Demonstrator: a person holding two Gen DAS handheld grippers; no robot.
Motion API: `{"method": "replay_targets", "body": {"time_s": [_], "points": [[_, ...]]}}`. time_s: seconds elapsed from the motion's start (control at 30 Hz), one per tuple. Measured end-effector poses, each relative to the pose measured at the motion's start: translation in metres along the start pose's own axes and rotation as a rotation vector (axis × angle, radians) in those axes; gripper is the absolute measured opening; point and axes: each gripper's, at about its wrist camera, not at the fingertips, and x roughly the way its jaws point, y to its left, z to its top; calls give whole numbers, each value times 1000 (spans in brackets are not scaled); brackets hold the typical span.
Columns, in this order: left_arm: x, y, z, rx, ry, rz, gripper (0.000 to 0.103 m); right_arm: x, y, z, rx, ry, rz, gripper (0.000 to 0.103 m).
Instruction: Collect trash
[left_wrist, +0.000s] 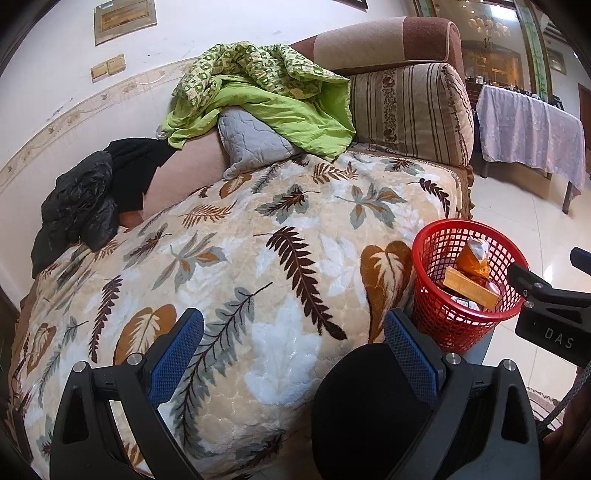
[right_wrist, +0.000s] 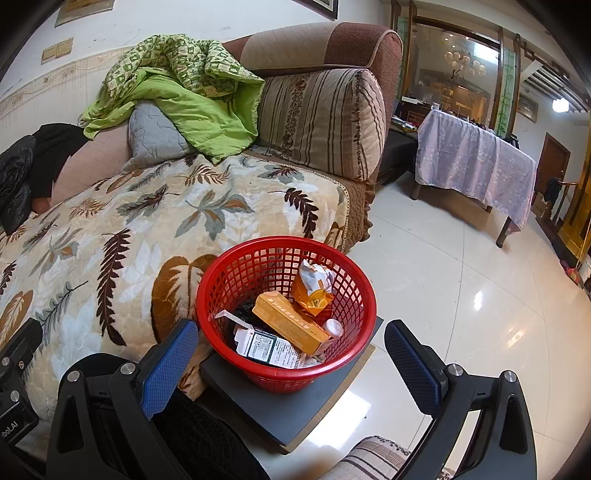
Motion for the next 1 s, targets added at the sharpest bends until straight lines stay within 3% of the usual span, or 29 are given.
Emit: {"method": "replay_targets", "body": {"time_s": [1.0], "points": [[-1, 1, -1, 1, -3, 1, 97, -2, 3, -1, -9, -10, 0, 102]]}}
